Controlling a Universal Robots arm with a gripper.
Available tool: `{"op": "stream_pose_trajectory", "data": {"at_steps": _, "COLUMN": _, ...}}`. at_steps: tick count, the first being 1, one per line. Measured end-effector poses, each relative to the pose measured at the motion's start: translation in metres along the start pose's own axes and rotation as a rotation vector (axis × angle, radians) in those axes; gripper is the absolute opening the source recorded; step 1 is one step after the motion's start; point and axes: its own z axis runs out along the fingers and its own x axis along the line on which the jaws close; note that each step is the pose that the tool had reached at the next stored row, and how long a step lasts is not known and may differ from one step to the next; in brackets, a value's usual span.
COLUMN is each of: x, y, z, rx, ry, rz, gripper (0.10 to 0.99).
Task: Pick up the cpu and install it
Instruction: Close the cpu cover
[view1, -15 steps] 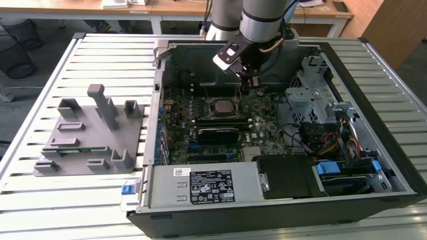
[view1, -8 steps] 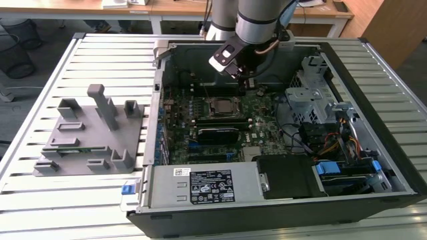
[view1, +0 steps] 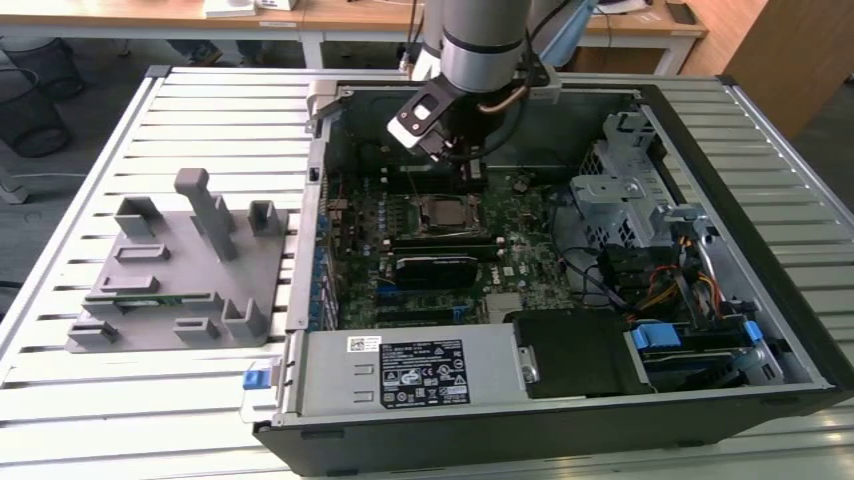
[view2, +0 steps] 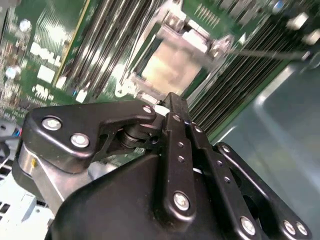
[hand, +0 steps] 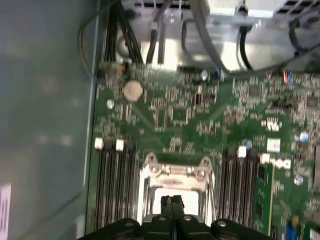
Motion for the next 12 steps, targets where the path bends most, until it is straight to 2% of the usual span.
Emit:
{"op": "stream_pose_trajectory", "data": {"at_steps": 2, "x": 0.0003, "y": -0.0073, "z": 0.0007, "rx": 0.0, "ry": 0.0001, "rz": -0.001, "gripper": 0.106}}
{"op": "stream_pose_trajectory", "data": {"at_steps": 8, "x": 0.0007, "y": -0.0229, "z": 0.0051, "rx": 0.0, "ry": 0.0003, "rz": -0.009, "gripper": 0.106}}
{"op": "stream_pose_trajectory", "data": {"at_steps": 12, "x": 0.0005, "y": -0.0275, "z": 0.0117, "rx": 0.001, "ry": 0.0003, "rz": -0.017, "gripper": 0.106}}
